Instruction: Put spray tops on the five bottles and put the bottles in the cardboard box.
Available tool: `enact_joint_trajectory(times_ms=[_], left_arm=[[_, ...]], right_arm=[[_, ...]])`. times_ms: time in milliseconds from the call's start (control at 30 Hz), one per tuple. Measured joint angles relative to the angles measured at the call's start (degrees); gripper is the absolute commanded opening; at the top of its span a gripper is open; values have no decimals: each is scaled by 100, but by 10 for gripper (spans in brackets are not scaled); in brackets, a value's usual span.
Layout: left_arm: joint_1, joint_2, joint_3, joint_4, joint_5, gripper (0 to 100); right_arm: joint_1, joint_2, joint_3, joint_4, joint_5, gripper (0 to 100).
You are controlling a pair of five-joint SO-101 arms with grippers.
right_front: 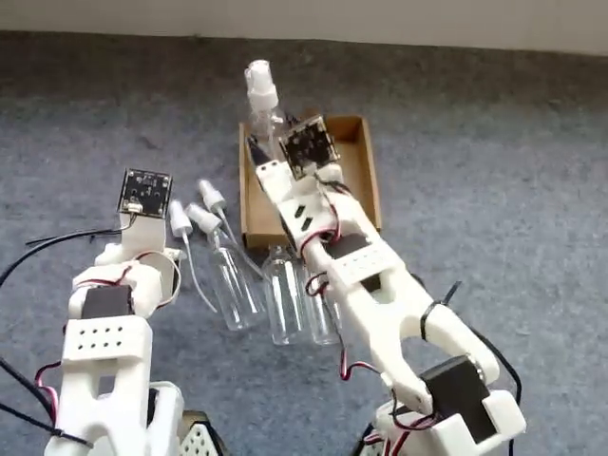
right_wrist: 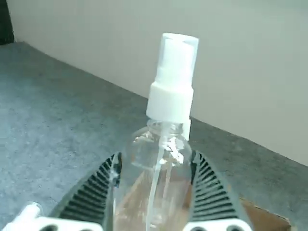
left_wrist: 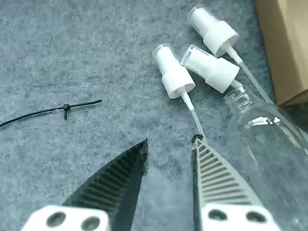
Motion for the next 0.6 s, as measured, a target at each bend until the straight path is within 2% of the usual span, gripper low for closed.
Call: enact_joint_trajectory(times_ms=[267, 600], left_arm=[[88, 0, 0, 0, 0, 151], [88, 0, 88, 0, 0, 151]], right_arm=[[-70, 105, 879, -1600, 0, 5], [-88, 1662, 791, -2840, 0, 5]])
